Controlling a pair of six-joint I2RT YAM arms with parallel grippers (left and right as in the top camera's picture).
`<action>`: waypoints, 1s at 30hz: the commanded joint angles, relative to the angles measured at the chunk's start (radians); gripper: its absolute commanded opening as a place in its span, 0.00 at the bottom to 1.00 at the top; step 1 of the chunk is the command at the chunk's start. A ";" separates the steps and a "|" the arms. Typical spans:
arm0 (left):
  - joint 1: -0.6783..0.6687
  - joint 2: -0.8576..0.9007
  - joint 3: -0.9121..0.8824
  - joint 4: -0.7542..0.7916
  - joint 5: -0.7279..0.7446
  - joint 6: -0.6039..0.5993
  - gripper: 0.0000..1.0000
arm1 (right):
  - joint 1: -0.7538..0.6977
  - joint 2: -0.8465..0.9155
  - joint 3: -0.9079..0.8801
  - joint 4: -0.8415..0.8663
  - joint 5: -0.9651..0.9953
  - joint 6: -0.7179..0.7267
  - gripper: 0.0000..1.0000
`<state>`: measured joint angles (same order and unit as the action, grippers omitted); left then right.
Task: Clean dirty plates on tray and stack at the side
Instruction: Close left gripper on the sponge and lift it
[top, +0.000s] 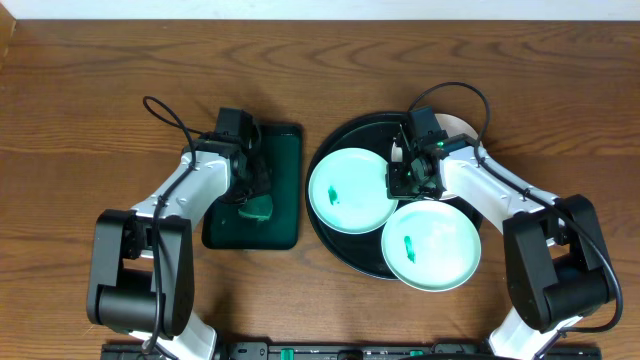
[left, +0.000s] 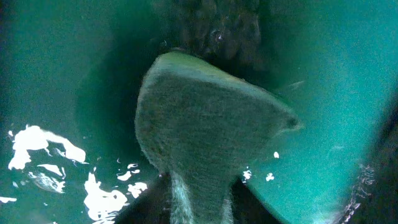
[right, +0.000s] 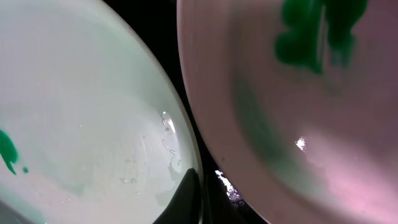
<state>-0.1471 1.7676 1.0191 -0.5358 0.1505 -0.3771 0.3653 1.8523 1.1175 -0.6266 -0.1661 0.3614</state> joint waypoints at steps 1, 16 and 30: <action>0.000 -0.016 0.019 -0.007 -0.021 0.010 0.41 | 0.023 0.007 -0.004 0.002 0.005 0.004 0.02; -0.005 -0.101 0.019 -0.064 -0.019 0.029 0.42 | 0.023 0.007 -0.004 0.003 0.005 0.004 0.07; -0.055 -0.021 0.021 -0.047 -0.072 0.069 0.41 | 0.023 0.007 -0.004 0.003 0.005 0.004 0.08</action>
<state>-0.2050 1.7290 1.0214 -0.5835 0.1204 -0.3248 0.3653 1.8523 1.1175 -0.6266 -0.1638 0.3607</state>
